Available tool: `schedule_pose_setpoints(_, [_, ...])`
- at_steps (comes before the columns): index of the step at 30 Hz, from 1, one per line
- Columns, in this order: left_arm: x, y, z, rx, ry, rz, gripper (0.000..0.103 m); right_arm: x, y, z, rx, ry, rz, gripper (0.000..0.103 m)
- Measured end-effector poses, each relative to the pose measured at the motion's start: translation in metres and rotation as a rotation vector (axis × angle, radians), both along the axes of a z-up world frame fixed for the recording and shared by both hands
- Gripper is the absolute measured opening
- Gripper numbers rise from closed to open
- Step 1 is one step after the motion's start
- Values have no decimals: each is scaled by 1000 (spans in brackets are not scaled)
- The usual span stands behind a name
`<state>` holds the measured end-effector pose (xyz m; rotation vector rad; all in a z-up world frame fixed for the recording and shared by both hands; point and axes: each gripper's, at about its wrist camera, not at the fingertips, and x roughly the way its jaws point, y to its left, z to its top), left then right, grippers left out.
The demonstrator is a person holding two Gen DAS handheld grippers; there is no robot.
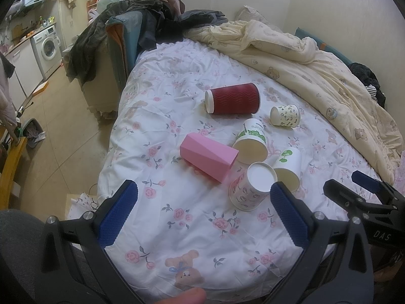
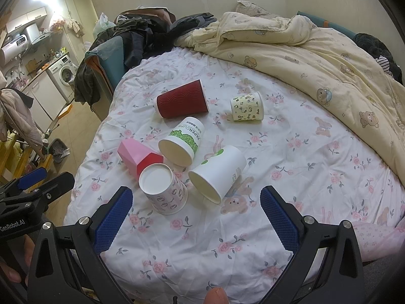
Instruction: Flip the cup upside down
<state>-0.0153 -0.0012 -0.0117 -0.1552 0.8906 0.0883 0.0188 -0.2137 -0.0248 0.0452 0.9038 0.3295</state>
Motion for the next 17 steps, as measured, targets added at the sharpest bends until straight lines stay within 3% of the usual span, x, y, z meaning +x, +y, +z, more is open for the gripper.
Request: schedule_pose_setpoints(17, [0,0,0,4,1,1,103,0,0,0,-1,1,1,103])
